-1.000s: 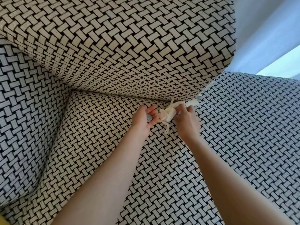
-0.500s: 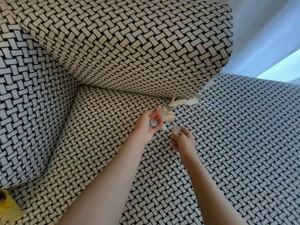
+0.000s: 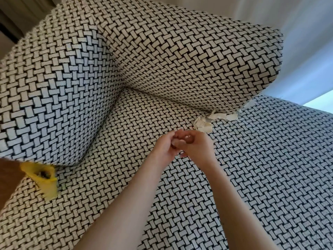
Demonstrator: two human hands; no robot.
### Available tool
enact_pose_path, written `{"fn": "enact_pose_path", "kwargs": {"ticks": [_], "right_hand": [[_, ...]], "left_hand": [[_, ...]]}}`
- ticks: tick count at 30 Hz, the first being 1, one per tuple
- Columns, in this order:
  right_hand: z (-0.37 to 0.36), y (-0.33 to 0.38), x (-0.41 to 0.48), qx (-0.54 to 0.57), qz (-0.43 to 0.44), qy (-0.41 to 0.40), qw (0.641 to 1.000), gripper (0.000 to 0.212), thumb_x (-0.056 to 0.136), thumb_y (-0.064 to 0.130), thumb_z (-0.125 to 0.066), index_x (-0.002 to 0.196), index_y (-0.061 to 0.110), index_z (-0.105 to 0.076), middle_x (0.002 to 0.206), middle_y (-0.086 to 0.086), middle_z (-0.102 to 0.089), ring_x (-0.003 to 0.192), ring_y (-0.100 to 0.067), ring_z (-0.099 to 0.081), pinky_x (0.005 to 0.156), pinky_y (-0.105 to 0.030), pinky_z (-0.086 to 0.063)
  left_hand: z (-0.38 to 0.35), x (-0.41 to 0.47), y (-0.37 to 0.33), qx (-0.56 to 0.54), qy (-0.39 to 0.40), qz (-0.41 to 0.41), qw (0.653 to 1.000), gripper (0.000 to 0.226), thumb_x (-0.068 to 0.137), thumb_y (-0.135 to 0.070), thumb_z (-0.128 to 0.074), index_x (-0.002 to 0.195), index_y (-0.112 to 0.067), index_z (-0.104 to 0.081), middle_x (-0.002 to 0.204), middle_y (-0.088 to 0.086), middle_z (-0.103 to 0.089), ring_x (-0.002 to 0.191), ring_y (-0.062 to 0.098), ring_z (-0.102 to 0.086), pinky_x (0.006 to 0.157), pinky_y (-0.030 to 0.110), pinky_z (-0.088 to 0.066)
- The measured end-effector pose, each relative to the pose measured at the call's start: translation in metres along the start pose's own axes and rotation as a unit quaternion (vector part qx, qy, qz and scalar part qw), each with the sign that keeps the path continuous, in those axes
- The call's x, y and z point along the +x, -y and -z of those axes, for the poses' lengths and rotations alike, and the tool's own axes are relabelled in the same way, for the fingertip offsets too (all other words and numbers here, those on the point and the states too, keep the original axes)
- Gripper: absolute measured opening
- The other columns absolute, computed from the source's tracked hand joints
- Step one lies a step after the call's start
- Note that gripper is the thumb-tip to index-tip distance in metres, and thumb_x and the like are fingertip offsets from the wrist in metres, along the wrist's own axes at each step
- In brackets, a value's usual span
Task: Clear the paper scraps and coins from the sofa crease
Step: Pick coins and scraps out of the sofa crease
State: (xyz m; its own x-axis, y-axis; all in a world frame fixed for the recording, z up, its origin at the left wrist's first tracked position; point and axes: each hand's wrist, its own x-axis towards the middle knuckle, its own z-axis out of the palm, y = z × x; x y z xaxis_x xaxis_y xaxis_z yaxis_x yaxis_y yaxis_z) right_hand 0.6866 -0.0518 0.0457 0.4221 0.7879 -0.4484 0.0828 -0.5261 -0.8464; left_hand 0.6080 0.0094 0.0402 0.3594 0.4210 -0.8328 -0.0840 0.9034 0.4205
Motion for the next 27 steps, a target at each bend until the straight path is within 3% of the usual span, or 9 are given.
{"fn": "enact_pose_path", "kwargs": {"ticks": [3, 7, 9, 12, 15, 18, 20, 24, 27], "right_hand": [[-0.027, 0.007, -0.006, 0.002, 0.018, 0.004, 1.000, 0.021, 0.086, 0.003, -0.060, 0.104, 0.010, -0.067, 0.094, -0.005, -0.071, 0.087, -0.019, -0.068, 0.080, -0.035, -0.058], [-0.058, 0.012, -0.018, -0.018, 0.037, -0.070, 0.997, 0.018, 0.087, 0.008, -0.060, 0.099, 0.016, -0.069, 0.099, 0.000, -0.067, 0.080, -0.008, -0.061, 0.063, -0.012, -0.047], [-0.073, 0.016, -0.021, 0.081, -0.022, -0.112, 0.990, 0.013, 0.090, 0.011, -0.054, 0.096, 0.014, -0.065, 0.100, 0.001, -0.063, 0.083, -0.005, -0.057, 0.069, -0.009, -0.044], [-0.101, 0.025, -0.028, 0.353, -0.148, -0.025, 0.924, 0.022, 0.097, 0.013, -0.037, 0.097, 0.011, -0.058, 0.105, -0.006, -0.060, 0.092, -0.009, -0.058, 0.080, -0.017, -0.046], [-0.131, 0.035, -0.035, 0.431, -0.226, -0.027, 0.873, 0.019, 0.097, 0.006, -0.039, 0.111, 0.007, -0.052, 0.106, -0.009, -0.053, 0.086, -0.007, -0.056, 0.068, -0.012, -0.043], [-0.164, 0.045, -0.044, 0.472, -0.225, 0.040, 0.852, 0.029, 0.098, 0.018, -0.038, 0.117, 0.001, -0.052, 0.101, -0.011, -0.055, 0.091, -0.020, -0.053, 0.091, -0.032, -0.045], [-0.183, 0.049, -0.044, 0.557, -0.257, 0.072, 0.786, 0.034, 0.101, 0.025, -0.031, 0.109, 0.002, -0.055, 0.095, -0.013, -0.059, 0.089, -0.021, -0.056, 0.088, -0.031, -0.045], [-0.223, 0.052, -0.052, 0.565, -0.268, 0.101, 0.774, 0.034, 0.100, 0.025, -0.032, 0.091, 0.005, -0.059, 0.081, -0.009, -0.067, 0.088, -0.021, -0.060, 0.081, -0.032, -0.047], [-0.246, 0.062, -0.061, 0.551, -0.289, 0.139, 0.770, 0.035, 0.099, 0.021, -0.031, 0.100, 0.006, -0.062, 0.104, -0.015, -0.065, 0.103, -0.026, -0.059, 0.096, -0.036, -0.044]], "left_hand": [[0.020, -0.014, -0.009, -0.006, -0.017, -0.027, 0.999, 0.025, 0.097, -0.012, -0.038, 0.087, -0.005, -0.060, 0.074, 0.007, -0.063, 0.073, 0.016, -0.059, 0.057, 0.025, -0.051], [0.045, -0.027, -0.019, -0.064, -0.040, -0.056, 0.996, 0.024, 0.092, -0.004, -0.042, 0.077, -0.003, -0.061, 0.052, 0.005, -0.063, 0.065, 0.016, -0.056, 0.061, 0.025, -0.049], [0.059, -0.036, -0.023, -0.081, -0.038, -0.071, 0.993, 0.026, 0.094, -0.005, -0.041, 0.077, -0.001, -0.061, 0.049, 0.005, -0.064, 0.056, 0.015, -0.060, 0.057, 0.023, -0.053], [0.076, -0.054, -0.026, -0.071, -0.030, -0.110, 0.991, 0.035, 0.098, -0.015, -0.036, 0.082, -0.001, -0.063, 0.065, 0.007, -0.068, 0.070, 0.017, -0.062, 0.078, 0.030, -0.053], [0.094, -0.071, -0.024, -0.018, -0.050, -0.176, 0.983, 0.041, 0.099, -0.021, -0.032, 0.081, -0.009, -0.067, 0.085, 0.006, -0.069, 0.091, 0.022, -0.061, 0.095, 0.037, -0.046], [0.117, -0.083, -0.024, -0.015, -0.072, -0.237, 0.969, 0.038, 0.099, -0.022, -0.029, 0.090, -0.017, -0.065, 0.088, -0.001, -0.074, 0.109, 0.020, -0.060, 0.100, 0.034, -0.044], [0.134, -0.090, -0.025, -0.014, -0.080, -0.261, 0.962, 0.036, 0.098, -0.027, -0.026, 0.100, -0.025, -0.062, 0.095, -0.006, -0.074, 0.118, 0.017, -0.056, 0.106, 0.035, -0.037], [0.165, -0.101, -0.024, -0.054, -0.110, -0.307, 0.944, 0.036, 0.099, -0.028, -0.024, 0.103, -0.030, -0.060, 0.101, -0.009, -0.071, 0.121, 0.009, -0.053, 0.111, 0.030, -0.029], [0.189, -0.109, -0.030, -0.207, -0.162, -0.324, 0.909, 0.029, 0.096, -0.024, -0.035, 0.097, -0.021, -0.064, 0.089, -0.002, -0.075, 0.107, 0.012, -0.063, 0.101, 0.029, -0.041]]}}
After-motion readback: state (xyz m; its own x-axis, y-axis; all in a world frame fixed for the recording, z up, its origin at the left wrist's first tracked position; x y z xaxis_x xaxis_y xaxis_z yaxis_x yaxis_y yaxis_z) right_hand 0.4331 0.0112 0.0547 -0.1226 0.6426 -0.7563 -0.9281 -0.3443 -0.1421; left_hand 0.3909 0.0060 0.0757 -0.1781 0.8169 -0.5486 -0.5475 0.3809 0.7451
